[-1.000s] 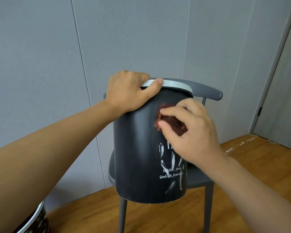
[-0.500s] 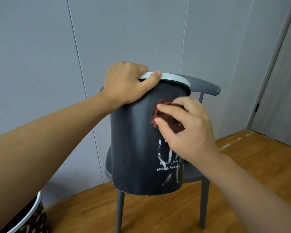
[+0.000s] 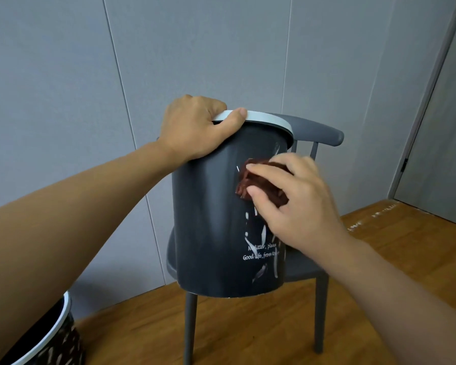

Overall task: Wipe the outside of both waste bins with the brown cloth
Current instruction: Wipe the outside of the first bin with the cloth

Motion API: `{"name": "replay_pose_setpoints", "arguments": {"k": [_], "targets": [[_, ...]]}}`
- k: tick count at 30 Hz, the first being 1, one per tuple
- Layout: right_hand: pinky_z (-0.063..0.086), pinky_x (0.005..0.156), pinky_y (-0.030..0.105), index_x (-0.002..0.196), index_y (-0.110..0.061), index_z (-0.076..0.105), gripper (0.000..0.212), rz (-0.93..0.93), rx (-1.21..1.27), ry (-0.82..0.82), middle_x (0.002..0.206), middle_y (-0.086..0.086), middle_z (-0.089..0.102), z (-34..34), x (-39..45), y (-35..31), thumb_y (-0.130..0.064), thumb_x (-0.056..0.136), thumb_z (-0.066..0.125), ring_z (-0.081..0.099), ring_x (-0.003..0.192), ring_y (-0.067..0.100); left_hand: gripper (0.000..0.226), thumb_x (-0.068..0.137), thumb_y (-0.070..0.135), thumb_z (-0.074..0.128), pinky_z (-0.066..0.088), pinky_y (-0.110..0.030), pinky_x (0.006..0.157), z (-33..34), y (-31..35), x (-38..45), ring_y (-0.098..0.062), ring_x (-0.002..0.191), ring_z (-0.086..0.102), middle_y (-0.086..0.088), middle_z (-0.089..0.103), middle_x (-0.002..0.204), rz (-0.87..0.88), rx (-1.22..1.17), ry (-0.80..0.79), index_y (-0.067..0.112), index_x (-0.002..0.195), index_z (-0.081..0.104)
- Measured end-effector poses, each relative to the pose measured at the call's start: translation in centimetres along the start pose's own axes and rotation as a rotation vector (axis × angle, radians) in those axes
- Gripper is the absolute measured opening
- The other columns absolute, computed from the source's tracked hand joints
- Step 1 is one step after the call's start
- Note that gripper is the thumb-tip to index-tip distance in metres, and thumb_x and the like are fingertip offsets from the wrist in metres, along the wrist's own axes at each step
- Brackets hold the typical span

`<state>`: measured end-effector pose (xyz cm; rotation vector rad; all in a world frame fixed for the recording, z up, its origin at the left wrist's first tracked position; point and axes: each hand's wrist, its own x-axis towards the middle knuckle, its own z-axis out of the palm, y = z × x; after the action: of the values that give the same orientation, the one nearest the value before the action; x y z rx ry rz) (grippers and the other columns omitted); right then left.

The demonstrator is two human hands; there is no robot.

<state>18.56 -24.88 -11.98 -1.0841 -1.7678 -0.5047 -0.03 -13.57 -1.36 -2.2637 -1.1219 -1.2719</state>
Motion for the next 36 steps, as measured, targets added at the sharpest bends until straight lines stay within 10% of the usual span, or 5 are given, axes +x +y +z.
{"name": "replay_pose_setpoints", "arguments": {"k": [23,32,36], "targets": [[0.054,0.064,0.034,0.103,-0.022,0.080,0.020,-0.191,0.128,-0.263,0.096,-0.007,0.065,-0.9,-5.8,-0.9,-0.033,0.086,0.077,0.056,0.086,0.015,0.062,0.089,0.063,0.044,0.021,-0.035,0.051,0.3,-1.2,0.5,-0.020,0.050,0.024,-0.002,0.023,0.050,-0.069,-0.031,-0.009,0.013,0.058,0.024],[0.057,0.078,0.039,0.118,-0.020,0.079,0.030,0.046,0.086,-0.020,0.110,-0.004,0.068,0.4,-1.6,-0.1,-0.035,0.093,0.071,0.056,0.099,0.020,0.063,0.089,0.063,0.045,0.022,-0.036,0.051,0.1,-1.1,0.2,-0.020,0.050,0.025,-0.003,0.023,0.051,-0.071,-0.026,-0.011,0.012,0.058,0.025],[0.053,0.069,0.035,0.103,-0.020,0.078,0.020,-0.131,0.172,-0.242,0.094,-0.007,0.065,-0.5,-4.8,-0.5,-0.033,0.089,0.074,0.058,0.086,0.016,0.062,0.089,0.063,0.045,0.021,-0.036,0.051,0.1,-1.7,0.4,-0.020,0.051,0.024,-0.002,0.022,0.052,-0.104,-0.044,-0.023,0.014,0.058,0.024]]}}
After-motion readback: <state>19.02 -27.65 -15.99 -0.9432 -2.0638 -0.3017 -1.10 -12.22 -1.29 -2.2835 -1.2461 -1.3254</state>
